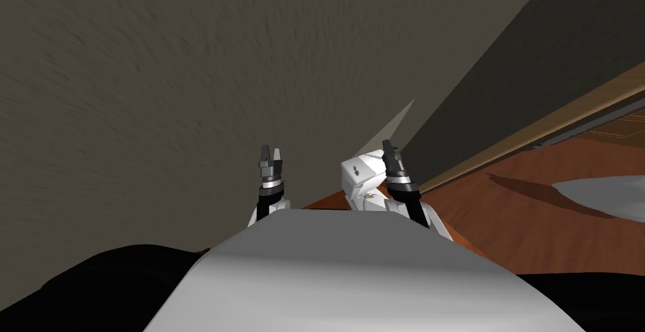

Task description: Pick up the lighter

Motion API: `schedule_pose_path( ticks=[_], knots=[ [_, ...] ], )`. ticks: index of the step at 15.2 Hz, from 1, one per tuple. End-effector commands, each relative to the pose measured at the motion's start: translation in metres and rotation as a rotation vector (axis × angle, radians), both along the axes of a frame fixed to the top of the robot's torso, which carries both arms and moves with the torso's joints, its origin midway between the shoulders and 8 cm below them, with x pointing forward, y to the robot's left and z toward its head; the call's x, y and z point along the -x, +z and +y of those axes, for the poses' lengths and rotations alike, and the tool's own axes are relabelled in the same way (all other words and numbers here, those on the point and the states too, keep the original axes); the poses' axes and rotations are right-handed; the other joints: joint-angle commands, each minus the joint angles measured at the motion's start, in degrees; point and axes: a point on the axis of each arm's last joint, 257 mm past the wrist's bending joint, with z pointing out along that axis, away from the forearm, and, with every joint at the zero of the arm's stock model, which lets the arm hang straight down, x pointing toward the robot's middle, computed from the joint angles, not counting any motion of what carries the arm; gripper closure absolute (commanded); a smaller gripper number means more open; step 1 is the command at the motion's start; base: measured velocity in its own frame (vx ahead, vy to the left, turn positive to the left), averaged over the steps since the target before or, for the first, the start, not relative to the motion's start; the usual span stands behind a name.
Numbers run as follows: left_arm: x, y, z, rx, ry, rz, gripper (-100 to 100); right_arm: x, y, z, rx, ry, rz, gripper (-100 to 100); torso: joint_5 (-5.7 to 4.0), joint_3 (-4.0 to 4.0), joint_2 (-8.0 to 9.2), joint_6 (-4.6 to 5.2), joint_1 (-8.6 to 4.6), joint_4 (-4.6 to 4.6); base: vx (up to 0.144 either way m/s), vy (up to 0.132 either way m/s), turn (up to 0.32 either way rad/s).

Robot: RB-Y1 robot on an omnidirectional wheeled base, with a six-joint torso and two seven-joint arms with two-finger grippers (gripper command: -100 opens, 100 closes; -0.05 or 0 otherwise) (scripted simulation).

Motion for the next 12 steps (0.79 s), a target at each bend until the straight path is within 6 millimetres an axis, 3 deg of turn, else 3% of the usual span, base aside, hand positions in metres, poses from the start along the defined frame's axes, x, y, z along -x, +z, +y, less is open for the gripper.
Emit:
schedule_pose_path(
  ticks=[1, 12],
  knots=[
    [0.000, 0.000, 0.000, 0.000, 0.000, 0.000, 0, -0.006, -0.007, 0.001, 0.064, -0.023, 0.012, -100, 0.00, 0.00, 0.00, 0.00, 0.00, 0.00, -0.005, 0.016, -0.021],
    [0.000, 0.000, 0.000, 0.000, 0.000, 0.000, 0, -0.035, -0.056, 0.004, 0.453, -0.178, 0.081, -100, 0.01, 0.00, 0.00, 0.00, 0.04, 0.00, -0.004, 0.020, -0.020]
  ],
)
